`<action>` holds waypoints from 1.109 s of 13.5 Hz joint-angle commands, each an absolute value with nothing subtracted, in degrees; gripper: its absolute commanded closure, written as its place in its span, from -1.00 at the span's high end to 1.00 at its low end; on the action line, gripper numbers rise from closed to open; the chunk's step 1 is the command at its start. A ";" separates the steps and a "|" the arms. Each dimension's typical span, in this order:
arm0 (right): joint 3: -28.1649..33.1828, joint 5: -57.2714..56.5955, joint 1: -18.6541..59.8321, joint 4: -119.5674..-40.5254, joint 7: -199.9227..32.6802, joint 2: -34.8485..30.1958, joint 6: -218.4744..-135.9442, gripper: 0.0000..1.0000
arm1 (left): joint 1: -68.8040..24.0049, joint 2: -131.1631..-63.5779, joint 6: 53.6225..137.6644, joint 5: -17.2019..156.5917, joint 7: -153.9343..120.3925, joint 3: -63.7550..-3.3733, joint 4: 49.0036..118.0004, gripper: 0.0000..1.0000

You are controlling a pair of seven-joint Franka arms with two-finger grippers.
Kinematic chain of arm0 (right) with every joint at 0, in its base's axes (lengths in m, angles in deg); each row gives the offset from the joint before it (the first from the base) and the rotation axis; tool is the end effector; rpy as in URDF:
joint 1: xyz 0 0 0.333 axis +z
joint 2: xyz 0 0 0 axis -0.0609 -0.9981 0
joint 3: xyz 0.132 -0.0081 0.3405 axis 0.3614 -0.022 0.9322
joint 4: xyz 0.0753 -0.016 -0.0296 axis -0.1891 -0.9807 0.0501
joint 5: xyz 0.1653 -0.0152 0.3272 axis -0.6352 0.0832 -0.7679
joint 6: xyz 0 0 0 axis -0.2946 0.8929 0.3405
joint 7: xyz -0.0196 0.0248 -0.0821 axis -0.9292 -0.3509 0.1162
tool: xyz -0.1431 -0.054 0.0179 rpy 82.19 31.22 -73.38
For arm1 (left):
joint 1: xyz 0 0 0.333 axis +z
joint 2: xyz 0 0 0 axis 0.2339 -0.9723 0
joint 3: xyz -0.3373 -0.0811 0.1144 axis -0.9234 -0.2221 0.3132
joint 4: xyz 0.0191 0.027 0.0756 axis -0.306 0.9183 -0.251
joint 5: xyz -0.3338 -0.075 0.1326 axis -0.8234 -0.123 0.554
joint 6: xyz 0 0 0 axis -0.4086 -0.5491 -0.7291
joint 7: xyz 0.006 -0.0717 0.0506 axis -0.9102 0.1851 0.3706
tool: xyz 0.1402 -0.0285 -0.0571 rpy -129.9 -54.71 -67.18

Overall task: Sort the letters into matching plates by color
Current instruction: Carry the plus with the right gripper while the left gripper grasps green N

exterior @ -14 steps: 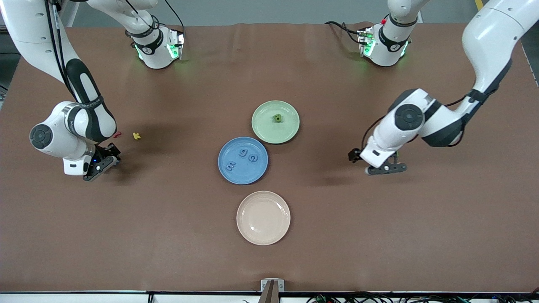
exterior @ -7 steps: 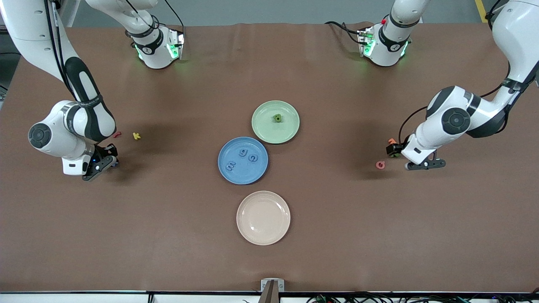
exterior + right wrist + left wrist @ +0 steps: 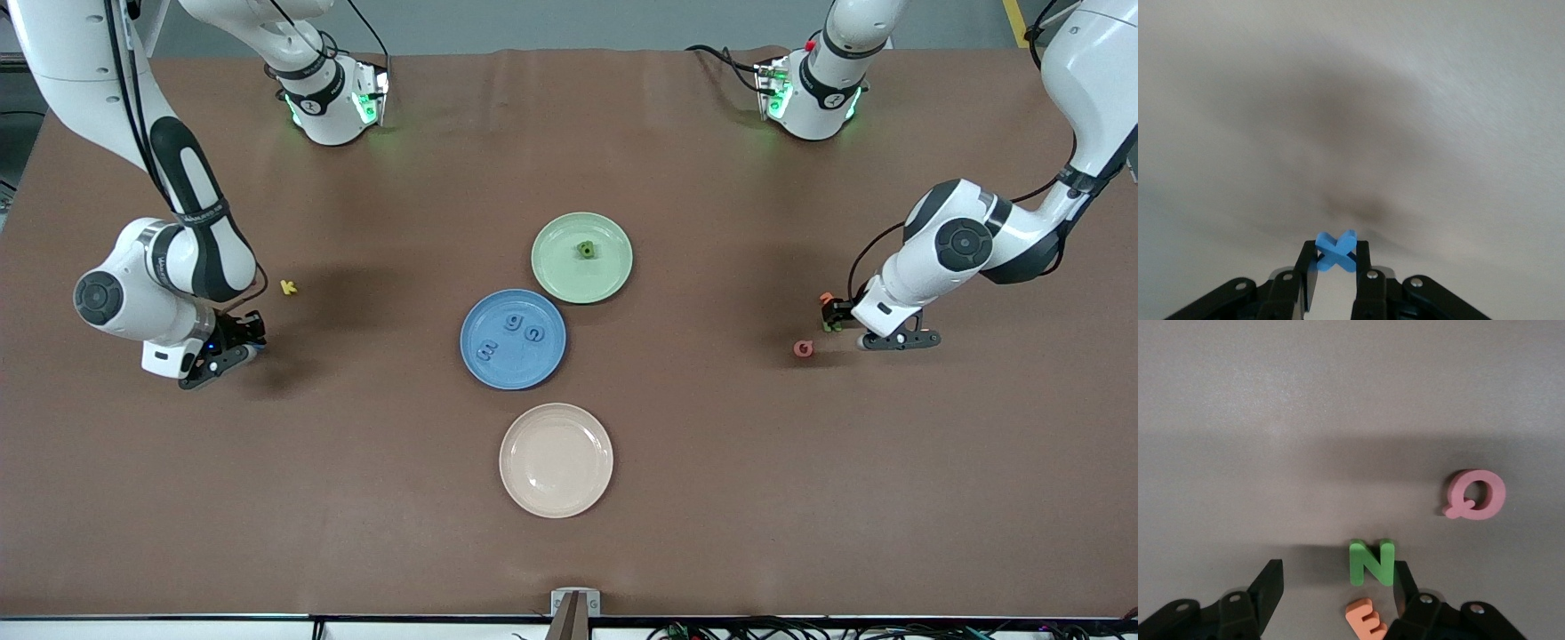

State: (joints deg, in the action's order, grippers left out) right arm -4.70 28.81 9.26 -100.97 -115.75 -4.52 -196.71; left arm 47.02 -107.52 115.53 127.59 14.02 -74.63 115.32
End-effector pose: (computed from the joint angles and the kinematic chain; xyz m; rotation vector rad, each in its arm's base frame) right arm 0.5602 -0.0604 0.2167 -3.0035 -0.6673 0.2472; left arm 0.5054 0.0234 0.2091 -3.1284 -0.0668 0.0778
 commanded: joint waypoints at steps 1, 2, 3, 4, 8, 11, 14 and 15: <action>-4.70 28.69 13.84 -96.18 -102.45 -3.12 -188.62 -0.75 | 46.95 -108.57 116.73 128.96 17.46 -74.92 115.80 0.44; -4.61 28.69 16.12 -95.29 -98.75 -3.12 -187.81 -0.75 | 46.25 -108.58 116.73 128.96 17.73 -74.92 115.80 0.43; -4.61 28.51 18.15 -95.02 -95.32 -3.12 -187.71 -0.75 | 45.81 -108.66 116.73 128.96 17.74 -74.92 115.89 0.41; -4.61 28.42 20.17 -94.93 -91.37 -3.12 -187.80 -0.75 | 45.63 -109.01 116.73 129.05 17.74 -74.92 115.80 0.39; -4.61 20.81 30.18 -93.18 -74.67 -3.47 -187.54 -0.75 | 45.63 -110.42 116.73 132.47 17.74 -73.61 115.54 0.30; -4.61 18.23 38.45 -88.80 -58.79 -4.52 -187.62 -0.75 | 45.45 -110.86 116.73 132.83 17.82 -73.51 115.28 0.20; -4.61 18.23 44.87 -81.42 -44.79 -9.43 -187.71 -0.75 | 44.75 -111.56 116.73 132.91 18.61 -73.07 115.10 -0.13; -4.61 18.23 45.93 -78.70 -41.88 -11.36 -187.71 -0.75 | 44.40 -111.56 116.73 132.92 19.22 -72.90 115.10 -0.25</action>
State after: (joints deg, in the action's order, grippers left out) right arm -3.81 19.53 44.25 -85.35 -47.04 -6.10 -188.48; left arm 45.12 -111.11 116.00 131.38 17.27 -73.41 115.29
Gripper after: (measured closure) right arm 0.727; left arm 0.520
